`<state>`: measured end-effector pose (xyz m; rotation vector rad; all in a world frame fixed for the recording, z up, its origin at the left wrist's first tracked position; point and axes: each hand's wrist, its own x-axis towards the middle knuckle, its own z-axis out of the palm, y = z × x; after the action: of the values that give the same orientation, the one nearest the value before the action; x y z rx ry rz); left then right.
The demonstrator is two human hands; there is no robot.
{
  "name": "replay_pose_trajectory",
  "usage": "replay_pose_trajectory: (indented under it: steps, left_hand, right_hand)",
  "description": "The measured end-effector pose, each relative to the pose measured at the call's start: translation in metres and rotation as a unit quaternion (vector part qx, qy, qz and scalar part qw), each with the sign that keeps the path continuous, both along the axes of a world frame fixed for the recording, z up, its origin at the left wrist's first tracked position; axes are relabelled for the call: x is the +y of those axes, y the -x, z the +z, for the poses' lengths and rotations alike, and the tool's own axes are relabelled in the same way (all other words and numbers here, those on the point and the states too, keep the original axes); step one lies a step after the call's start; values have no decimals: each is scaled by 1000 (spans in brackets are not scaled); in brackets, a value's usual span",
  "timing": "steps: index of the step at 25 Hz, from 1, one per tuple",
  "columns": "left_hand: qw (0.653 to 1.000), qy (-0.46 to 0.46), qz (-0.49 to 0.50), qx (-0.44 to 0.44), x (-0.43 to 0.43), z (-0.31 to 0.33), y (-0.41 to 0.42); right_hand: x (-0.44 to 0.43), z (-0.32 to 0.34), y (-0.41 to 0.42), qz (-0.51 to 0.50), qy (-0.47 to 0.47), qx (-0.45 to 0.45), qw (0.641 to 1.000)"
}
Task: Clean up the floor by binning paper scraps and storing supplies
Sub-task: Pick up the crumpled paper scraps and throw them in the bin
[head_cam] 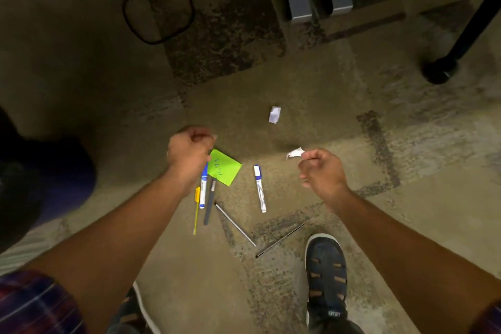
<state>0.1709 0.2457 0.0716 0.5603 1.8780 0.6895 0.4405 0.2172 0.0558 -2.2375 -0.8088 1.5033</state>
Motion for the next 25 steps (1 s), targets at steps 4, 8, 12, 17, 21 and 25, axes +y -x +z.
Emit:
replay_pose_trajectory:
  steps: [4, 8, 12, 17, 21, 25]
  left_hand:
    - [997, 4, -80, 15, 26, -64, -63]
    - [969, -37, -212, 125, 67, -118, -111]
    - [906, -71, -363, 205, 104, -147, -131]
    - [865, -102, -429, 239, 97, -151, -138]
    - [960, -18, -257, 107, 66, -142, -122]
    - [995, 11, -86, -56, 21, -116, -97]
  right_hand:
    - [3, -56, -32, 192, -43, -101, 975]
    - [15, -98, -49, 374, -96, -192, 902]
    - [22, -127, -47, 455, -100, -209, 860]
    - [24, -145, -55, 369, -126, -133, 911]
    - [25, -132, -54, 210, -84, -63, 972]
    - [17, -97, -30, 30, -14, 33, 999]
